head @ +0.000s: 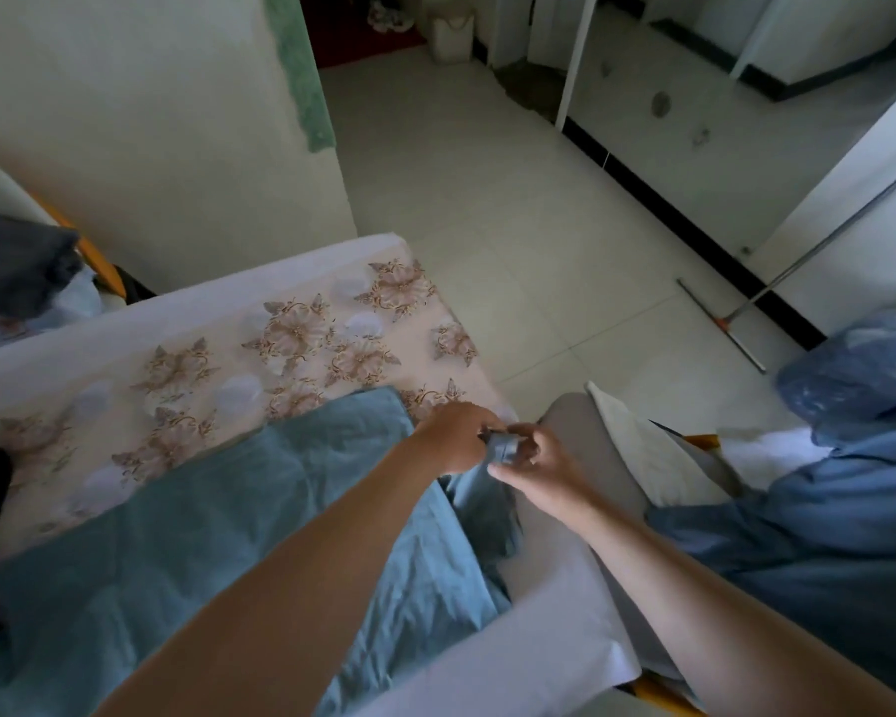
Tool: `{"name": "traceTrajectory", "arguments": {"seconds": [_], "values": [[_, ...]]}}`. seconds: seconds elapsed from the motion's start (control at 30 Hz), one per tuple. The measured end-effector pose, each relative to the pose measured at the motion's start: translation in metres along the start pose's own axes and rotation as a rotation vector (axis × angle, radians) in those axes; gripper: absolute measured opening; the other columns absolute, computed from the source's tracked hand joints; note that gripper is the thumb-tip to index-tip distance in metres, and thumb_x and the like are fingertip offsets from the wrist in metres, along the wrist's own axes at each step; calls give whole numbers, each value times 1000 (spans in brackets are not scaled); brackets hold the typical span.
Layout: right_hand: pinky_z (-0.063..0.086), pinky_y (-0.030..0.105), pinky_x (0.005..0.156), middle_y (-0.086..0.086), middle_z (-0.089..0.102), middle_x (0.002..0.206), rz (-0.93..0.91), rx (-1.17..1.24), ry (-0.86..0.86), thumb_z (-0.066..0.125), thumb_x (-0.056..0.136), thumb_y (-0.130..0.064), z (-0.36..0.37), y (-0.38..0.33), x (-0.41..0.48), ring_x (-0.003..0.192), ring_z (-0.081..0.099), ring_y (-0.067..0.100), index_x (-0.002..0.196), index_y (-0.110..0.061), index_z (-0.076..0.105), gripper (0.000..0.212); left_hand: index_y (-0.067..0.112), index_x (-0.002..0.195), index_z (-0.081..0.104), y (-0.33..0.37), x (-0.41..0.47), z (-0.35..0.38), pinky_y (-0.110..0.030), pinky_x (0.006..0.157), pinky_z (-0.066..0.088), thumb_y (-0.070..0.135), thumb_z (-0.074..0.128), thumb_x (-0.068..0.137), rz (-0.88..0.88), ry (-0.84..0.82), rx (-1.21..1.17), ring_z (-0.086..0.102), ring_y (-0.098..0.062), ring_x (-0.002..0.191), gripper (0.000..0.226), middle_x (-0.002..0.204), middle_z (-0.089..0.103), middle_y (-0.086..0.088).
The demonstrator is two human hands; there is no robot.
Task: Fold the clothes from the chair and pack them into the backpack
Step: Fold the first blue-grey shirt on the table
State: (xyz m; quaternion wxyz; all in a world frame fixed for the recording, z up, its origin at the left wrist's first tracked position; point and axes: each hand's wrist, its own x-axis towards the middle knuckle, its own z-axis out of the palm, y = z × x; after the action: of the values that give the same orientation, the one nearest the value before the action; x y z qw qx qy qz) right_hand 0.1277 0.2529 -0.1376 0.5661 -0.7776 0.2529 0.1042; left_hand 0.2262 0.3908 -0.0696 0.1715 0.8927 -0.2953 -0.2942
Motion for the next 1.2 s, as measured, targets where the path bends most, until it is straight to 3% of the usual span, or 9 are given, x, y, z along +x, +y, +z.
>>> {"name": "traceTrajectory", "arguments": {"seconds": [0.13,0.27,0.4,0.47,0.6,0.8,1.0,1.1,1.2], "values": [[43,28,62,-8,60,62,1,-209,-113,71,69,-29,-1,1,-17,62,55,7,68,-22,61,13,28,109,74,-6,-15,-11,-36,103,42,12,54,89,-15,11,-62,61,-17,100,32,111,72,5],[39,31,63,-7,55,67,-53,-113,-26,64,75,-17,5,-21,-37,64,49,9,80,-26,55,14,28,105,72,-12,-37,-18,-38,104,37,31,64,89,90,-54,-30,57,-15,97,18,101,70,8],[41,24,59,-9,63,77,18,-317,-134,73,68,-31,10,-35,-61,69,59,9,90,-30,59,27,26,101,74,-22,-59,-25,-40,100,45,36,68,90,81,155,-149,61,-13,93,16,94,70,8],[40,29,55,-7,56,62,-1,-445,-80,71,67,-33,14,-40,-69,59,54,12,69,-19,53,22,30,107,73,-32,-76,-31,-35,99,48,33,68,91,65,208,-253,64,-10,94,17,100,70,11],[41,30,56,-4,56,66,-152,-632,116,63,74,-26,27,-59,-90,65,55,16,76,-16,49,17,40,96,71,-64,-111,-34,-38,103,46,30,65,93,78,252,-135,64,-6,94,12,99,68,20],[50,24,60,0,73,90,-20,-635,-407,63,85,-48,72,-76,-137,67,68,11,98,-26,65,26,38,128,61,-97,-149,-5,-39,114,28,-3,55,89,-20,96,431,43,-22,133,57,137,56,3],[47,28,82,-4,69,114,-136,-816,-155,50,96,-24,94,-52,-132,104,64,22,115,-27,67,26,30,150,36,-91,-162,34,-40,118,25,-13,46,87,105,73,333,28,-19,145,77,158,31,6],[43,28,71,1,66,103,-95,-945,-253,53,92,-26,91,-33,-129,97,64,27,98,-24,66,15,28,146,37,-94,-156,54,-43,105,43,-3,48,90,90,-37,414,38,-22,140,65,150,39,5],[48,27,74,-7,69,96,-30,-808,-98,48,91,-24,78,-31,-124,90,64,20,95,-27,67,20,25,135,52,-93,-147,51,-41,98,47,0,50,90,67,-5,451,53,-24,124,52,133,55,0]]}}
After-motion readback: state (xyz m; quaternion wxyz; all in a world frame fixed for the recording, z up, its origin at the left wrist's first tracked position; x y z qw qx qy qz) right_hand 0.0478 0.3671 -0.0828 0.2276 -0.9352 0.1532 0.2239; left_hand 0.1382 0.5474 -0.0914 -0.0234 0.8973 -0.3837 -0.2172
